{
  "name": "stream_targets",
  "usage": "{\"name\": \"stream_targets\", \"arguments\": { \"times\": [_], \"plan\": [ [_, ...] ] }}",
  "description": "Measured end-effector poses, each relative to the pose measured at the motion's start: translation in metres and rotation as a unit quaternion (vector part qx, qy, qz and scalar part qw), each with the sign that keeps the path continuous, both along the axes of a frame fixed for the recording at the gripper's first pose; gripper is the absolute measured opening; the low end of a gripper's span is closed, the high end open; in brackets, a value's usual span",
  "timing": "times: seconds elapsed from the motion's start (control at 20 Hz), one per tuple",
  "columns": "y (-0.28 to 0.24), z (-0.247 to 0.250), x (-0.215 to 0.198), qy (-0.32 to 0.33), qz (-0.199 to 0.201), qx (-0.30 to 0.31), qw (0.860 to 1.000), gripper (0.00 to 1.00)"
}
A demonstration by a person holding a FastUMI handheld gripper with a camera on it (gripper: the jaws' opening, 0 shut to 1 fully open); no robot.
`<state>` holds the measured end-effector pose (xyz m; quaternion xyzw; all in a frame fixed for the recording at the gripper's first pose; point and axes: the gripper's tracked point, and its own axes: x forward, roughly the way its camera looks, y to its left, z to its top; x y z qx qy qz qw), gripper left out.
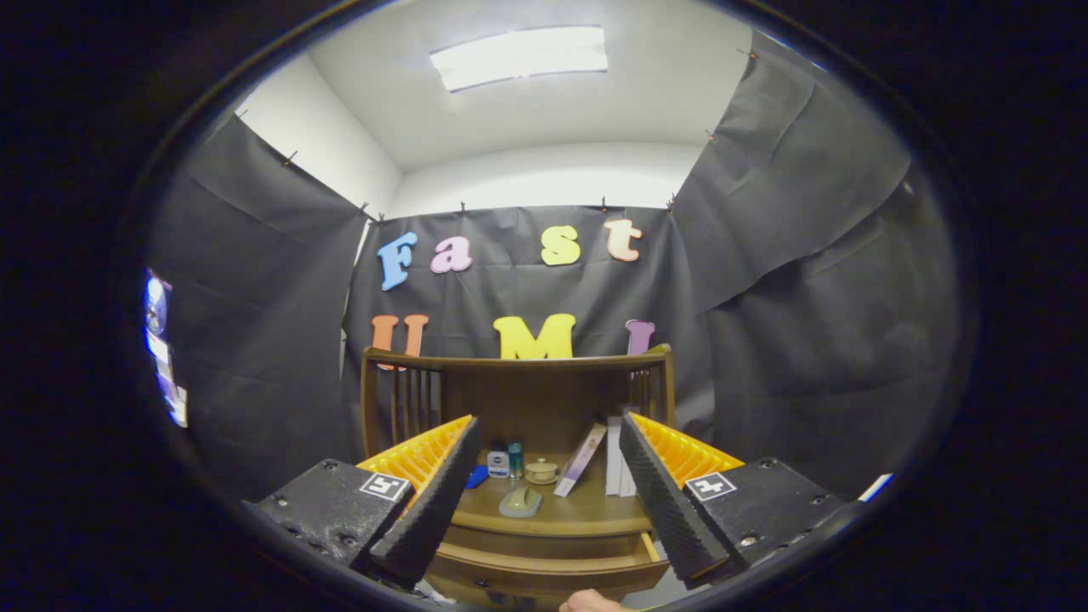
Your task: Pull open the drawer, take out the items inside it, and place them on the countertop above the cabinet.
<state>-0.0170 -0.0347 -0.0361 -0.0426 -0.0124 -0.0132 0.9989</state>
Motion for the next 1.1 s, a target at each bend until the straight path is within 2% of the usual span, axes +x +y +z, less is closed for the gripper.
{"name": "stream_targets", "arguments": {
  "times": [0.2,0.3,0.5,0.7,1.1],
  "plan": [
    [0.007,-0.039,0.008,0.021,0.005,0.022,1.0,1.0],
    [0.027,-0.083,0.012,0.041,0.025,0.043,0.998,1.0],
    [0.043,-0.182,0.018,0.1,0.015,0.032,0.994,1.0],
    [0.064,-0.257,0.016,0.168,0.021,0.054,0.984,1.0],
    [0.06,-0.338,0.018,0.232,-0.004,0.032,0.972,1.0]
  ]
}}
